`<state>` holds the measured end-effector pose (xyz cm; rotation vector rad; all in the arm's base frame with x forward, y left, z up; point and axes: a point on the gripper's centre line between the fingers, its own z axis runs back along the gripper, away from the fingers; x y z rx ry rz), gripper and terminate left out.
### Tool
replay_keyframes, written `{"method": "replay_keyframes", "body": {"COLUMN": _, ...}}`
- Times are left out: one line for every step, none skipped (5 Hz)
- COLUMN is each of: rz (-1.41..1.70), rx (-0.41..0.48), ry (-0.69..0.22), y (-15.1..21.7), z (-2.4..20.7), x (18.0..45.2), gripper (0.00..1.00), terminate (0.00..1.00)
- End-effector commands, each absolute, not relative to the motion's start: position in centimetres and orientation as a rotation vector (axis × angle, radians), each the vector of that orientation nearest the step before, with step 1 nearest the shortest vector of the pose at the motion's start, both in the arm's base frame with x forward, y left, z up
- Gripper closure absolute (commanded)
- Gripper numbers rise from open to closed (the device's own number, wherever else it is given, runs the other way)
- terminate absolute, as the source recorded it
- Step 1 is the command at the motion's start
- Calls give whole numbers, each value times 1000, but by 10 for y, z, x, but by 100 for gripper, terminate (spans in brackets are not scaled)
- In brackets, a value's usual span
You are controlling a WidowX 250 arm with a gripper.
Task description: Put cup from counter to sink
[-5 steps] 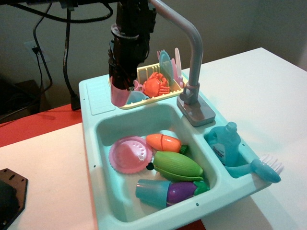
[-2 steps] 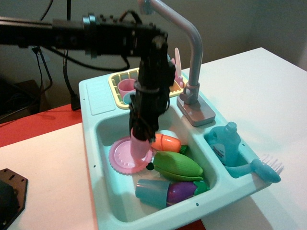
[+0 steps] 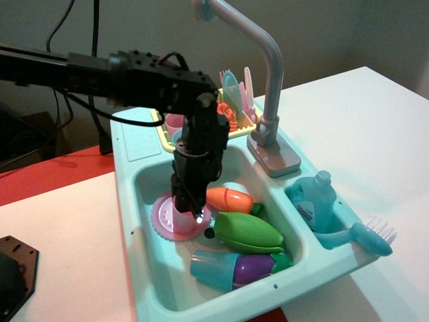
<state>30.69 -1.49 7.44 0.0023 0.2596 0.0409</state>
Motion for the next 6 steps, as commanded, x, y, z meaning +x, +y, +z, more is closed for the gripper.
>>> {"method": "replay_keyframes", "body": {"rz": 63, "rx": 93, "ry": 213, "y": 0, "z": 68, "x": 300, "gripper": 100, "terminate": 0}}
{"method": "replay_keyframes", "body": {"rz": 78, "rx": 166, "ry": 269, "y": 7, "z": 72, "x": 298, "gripper": 0, "terminate": 0}}
{"method": "replay_keyframes", "body": {"rz": 57, "rx": 166, "ry": 312, "y": 8, "z": 87, "x": 296, "gripper": 0, "terminate": 0}}
{"method": "replay_keyframes", "body": {"rz": 44, "rx": 154, "ry": 294, "y": 9, "z": 117, "x": 292, "gripper": 0, "terminate": 0}}
{"method": "replay_keyframes", "body": {"rz": 40, "rx": 139, "ry": 270, "y": 13, "z": 146, "x": 290, "gripper": 0, "terminate": 0}}
{"method": "replay_keyframes", "body": {"rz": 50, "rx": 116, "ry": 244, "y": 16, "z": 174, "x": 288, "gripper": 0, "terminate": 100}}
